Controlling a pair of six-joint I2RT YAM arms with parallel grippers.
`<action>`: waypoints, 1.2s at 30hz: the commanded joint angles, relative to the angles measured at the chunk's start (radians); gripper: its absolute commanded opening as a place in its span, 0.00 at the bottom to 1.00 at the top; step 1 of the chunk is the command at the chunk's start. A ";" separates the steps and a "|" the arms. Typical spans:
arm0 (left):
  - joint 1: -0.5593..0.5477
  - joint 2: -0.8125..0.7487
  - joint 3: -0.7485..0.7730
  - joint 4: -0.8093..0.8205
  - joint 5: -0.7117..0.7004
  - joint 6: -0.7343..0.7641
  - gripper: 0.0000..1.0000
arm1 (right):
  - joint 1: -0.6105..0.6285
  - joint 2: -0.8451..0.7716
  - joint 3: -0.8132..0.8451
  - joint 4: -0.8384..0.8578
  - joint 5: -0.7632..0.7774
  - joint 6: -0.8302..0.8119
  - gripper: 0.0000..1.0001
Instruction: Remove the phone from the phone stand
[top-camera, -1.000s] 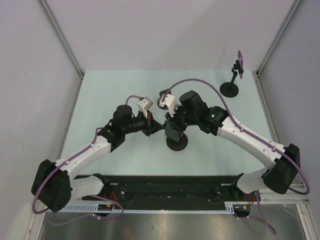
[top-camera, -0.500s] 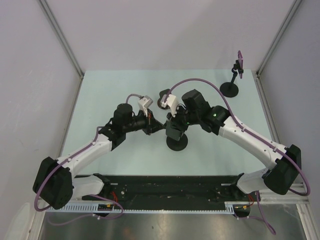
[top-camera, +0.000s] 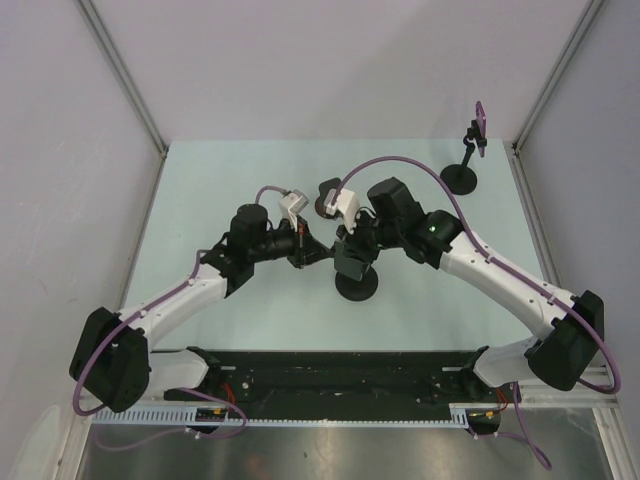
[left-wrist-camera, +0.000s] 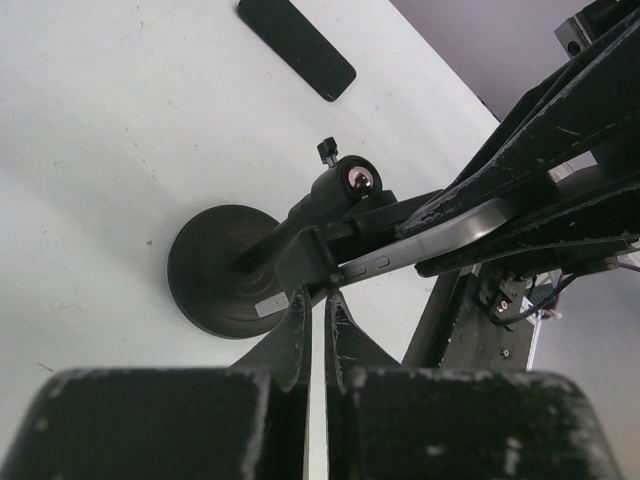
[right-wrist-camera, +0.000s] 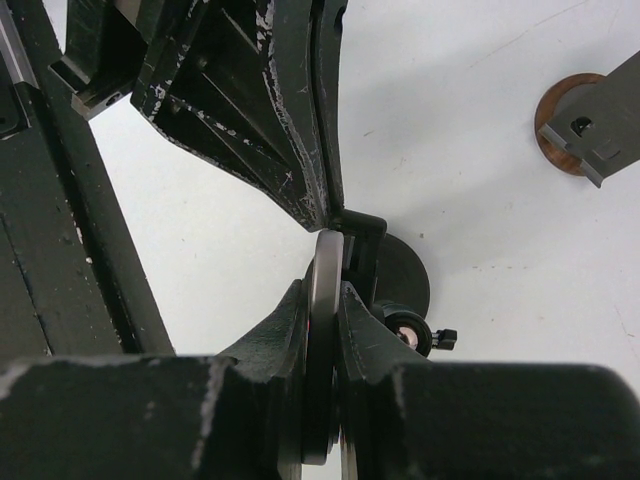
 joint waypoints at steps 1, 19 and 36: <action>0.020 0.072 0.029 0.067 -0.199 -0.007 0.00 | 0.067 -0.037 -0.014 -0.057 -0.438 0.018 0.00; 0.010 0.155 0.086 0.067 -0.196 -0.007 0.00 | 0.058 0.001 0.019 -0.081 -0.546 -0.049 0.00; 0.072 0.244 0.199 0.050 -0.224 0.000 0.00 | 0.067 0.035 0.096 -0.172 -0.573 -0.100 0.00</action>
